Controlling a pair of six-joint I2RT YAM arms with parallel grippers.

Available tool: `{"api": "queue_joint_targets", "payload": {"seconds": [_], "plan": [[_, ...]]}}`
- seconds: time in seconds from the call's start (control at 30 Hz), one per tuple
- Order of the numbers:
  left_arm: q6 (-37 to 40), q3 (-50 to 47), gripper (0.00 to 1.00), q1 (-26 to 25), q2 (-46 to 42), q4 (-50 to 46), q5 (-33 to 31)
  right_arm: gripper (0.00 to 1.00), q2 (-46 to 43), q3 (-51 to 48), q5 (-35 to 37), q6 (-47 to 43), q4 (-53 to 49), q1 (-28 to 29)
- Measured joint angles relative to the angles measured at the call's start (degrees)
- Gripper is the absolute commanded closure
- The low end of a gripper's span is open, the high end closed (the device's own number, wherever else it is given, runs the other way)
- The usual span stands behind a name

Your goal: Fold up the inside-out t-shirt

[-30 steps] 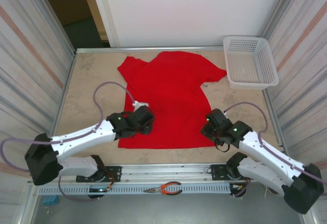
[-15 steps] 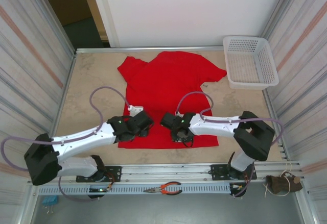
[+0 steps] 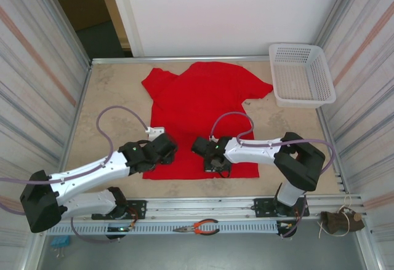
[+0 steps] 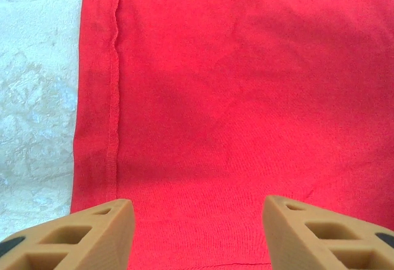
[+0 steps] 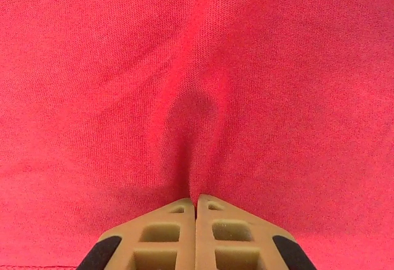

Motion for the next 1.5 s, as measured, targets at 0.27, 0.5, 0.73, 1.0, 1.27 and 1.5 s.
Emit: {"api": "queue_joint_targets", "payload": {"seconds": [0.27, 0.5, 0.73, 1.0, 1.27, 1.5], "plan": [[6.9, -0.1, 0.31, -1.1, 0.0, 1.9, 1.8, 0.70, -6.8, -0.2, 1.0, -0.3, -4.5, -0.3], [15.2, 0.1, 0.31, -10.2, 5.5, 8.6, 2.8, 0.49, -23.9, -11.3, 0.6, 0.4, -6.4, -11.2], [22.6, 5.8, 0.38, -17.5, 18.6, 12.9, 3.8, 0.28, -39.8, -19.5, -4.7, -0.9, -8.9, -25.5], [29.8, 13.6, 0.46, -22.9, 32.3, 19.7, 7.7, 0.24, -50.9, -21.5, -14.1, -2.8, -10.7, -39.6], [30.4, 13.8, 0.51, -22.7, 34.7, 21.9, 8.3, 0.23, -50.6, -21.6, -17.8, -3.7, -10.6, -41.2], [29.8, 12.2, 0.67, -21.6, 37.1, 24.4, 9.0, 0.23, -50.6, -21.5, -20.1, -4.2, -10.6, -42.1]]}}
